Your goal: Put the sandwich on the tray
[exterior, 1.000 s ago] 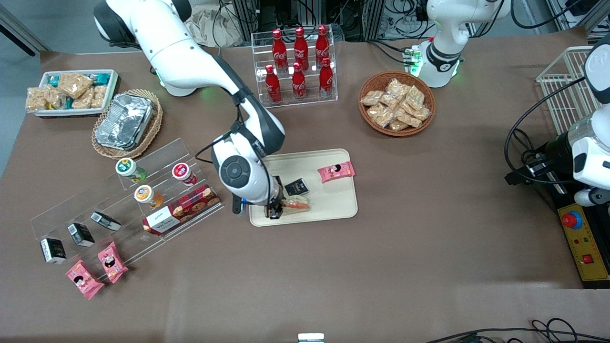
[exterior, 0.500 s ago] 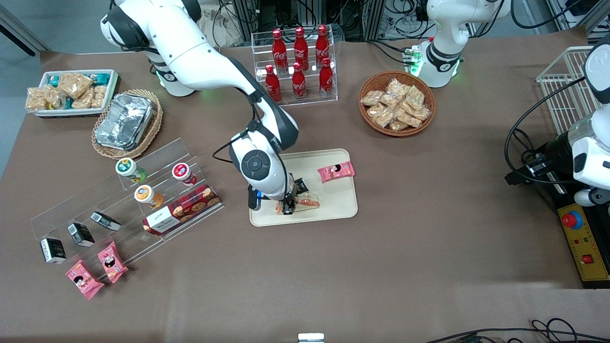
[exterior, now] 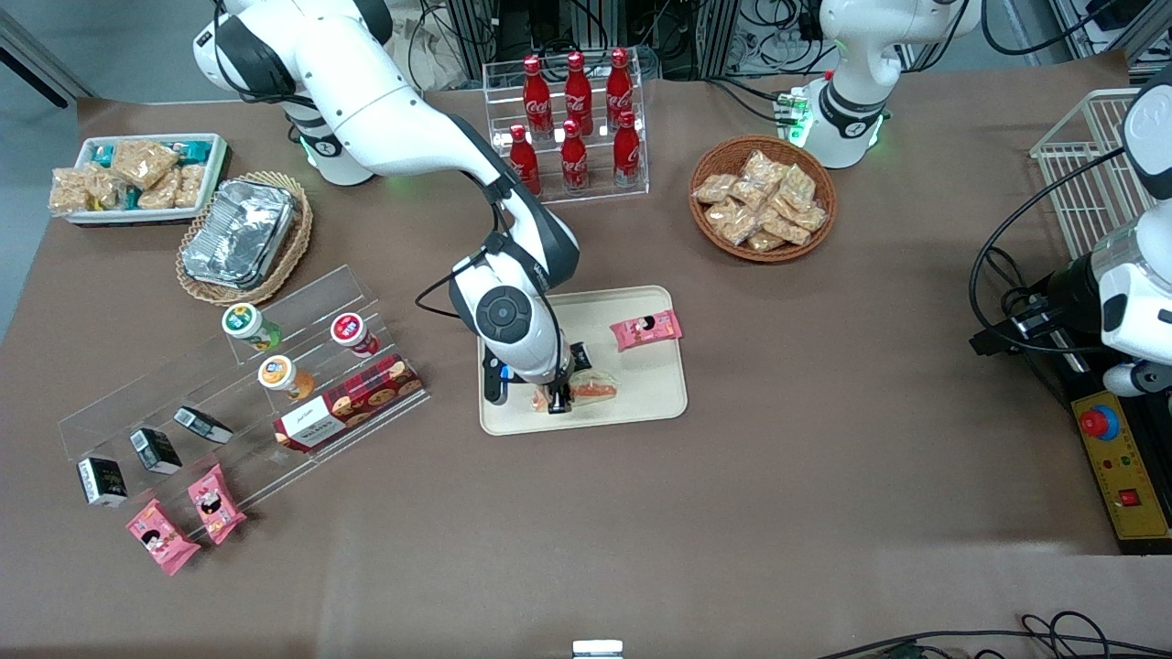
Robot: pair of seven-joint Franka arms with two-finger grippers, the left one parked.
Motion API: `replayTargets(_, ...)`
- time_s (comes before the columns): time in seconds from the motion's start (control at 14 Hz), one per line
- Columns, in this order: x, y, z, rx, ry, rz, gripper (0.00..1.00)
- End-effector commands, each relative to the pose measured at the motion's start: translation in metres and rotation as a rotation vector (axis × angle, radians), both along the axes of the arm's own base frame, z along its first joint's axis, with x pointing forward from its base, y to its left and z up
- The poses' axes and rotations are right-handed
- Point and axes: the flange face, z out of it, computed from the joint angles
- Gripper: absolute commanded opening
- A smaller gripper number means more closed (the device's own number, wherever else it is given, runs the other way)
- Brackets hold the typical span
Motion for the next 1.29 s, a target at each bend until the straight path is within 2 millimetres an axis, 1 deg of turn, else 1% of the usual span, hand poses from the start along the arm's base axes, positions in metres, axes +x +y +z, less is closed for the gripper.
replayTargets(0.0, 0.014, -0.006, 0.032, 0.011, -0.044, 0.014, 0.83)
replayTargets(0.07, 0.014, -0.007, 0.046, 0.015, -0.049, 0.052, 0.87)
replayTargets(0.14, 0.013, -0.009, 0.063, 0.015, -0.047, 0.095, 0.98)
replayTargets(0.21, 0.012, -0.013, 0.085, 0.017, -0.047, 0.142, 0.98)
replayTargets(0.36, 0.02, -0.041, 0.14, 0.03, -0.053, 0.197, 0.98)
replayTargets(0.43, 0.021, -0.055, 0.16, 0.029, -0.045, 0.242, 0.98)
replayTargets(0.57, 0.022, -0.089, 0.204, 0.036, -0.047, 0.418, 0.98)
replayTargets(0.64, 0.025, -0.112, 0.221, 0.042, -0.051, 0.531, 0.98)
replayTargets(0.79, 0.028, -0.157, 0.248, 0.055, -0.066, 0.745, 0.98)
replayTargets(0.86, 0.031, -0.177, 0.258, 0.059, -0.084, 0.845, 0.98)
replayTargets(1.0, 0.033, -0.227, 0.276, 0.025, -0.118, 1.036, 0.98)
replayTargets(1.07, 0.031, -0.246, 0.283, -0.011, -0.131, 1.135, 0.98)
replayTargets(1.21, 0.029, -0.287, 0.291, -0.05, -0.141, 1.267, 0.98)
